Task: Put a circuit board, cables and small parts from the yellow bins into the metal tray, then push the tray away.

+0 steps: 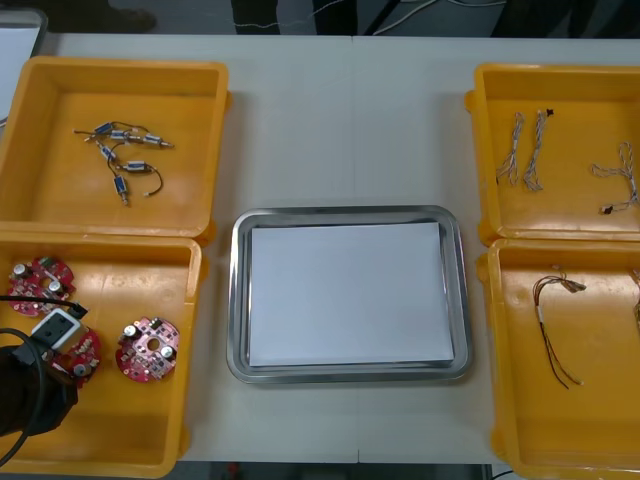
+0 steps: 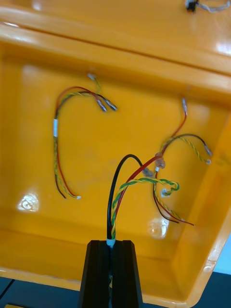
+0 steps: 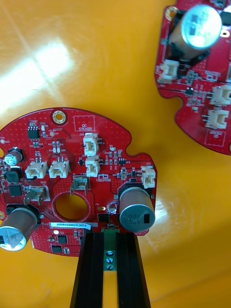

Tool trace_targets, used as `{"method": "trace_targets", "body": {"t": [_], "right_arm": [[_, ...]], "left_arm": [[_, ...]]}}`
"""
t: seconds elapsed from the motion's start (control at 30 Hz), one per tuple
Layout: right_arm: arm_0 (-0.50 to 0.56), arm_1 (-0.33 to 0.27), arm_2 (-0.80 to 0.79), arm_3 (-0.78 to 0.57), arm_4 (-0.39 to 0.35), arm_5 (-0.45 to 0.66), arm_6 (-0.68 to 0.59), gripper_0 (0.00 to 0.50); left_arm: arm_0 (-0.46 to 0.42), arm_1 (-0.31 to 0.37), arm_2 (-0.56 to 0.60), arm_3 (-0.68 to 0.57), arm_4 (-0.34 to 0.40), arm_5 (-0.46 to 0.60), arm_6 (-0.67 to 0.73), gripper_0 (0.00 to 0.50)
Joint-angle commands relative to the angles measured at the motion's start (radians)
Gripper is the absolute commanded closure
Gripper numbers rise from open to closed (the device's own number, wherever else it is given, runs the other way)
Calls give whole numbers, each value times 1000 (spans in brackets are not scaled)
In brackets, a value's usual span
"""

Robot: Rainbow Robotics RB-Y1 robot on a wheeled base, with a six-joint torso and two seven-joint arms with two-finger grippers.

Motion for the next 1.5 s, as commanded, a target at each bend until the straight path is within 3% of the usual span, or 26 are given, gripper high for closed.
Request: {"method": "trace_targets", "body": {"t": [0.03,0.33,0.47,0.83,0.93,1.23,1.5], "right_arm": [[-53,-73,9,-93,-37,10,-44,500],[-156,-128,133,-199,-62,10,-70,500],[-217,-155,198,-227,-91,10,-87,500],[-326,-185,324,-296,-143,-12,-110,500],[-331,-197,340,-312,-152,-30,-118,500],[-352,-243,403,-312,-168,-59,-129,500],[-436,-255,521,-312,-142,-61,-141,500]], "left_arm": [[-13,5,101,-68,36,101,-83,500],[-49,-54,197,-175,81,320,-42,500],[-110,-85,199,-235,90,437,21,500],[-333,-142,194,-347,254,685,70,500],[-440,-176,148,-359,285,753,82,500],[-696,-269,-33,-355,282,851,124,500],[-846,-349,-157,-322,285,872,164,500]]}}
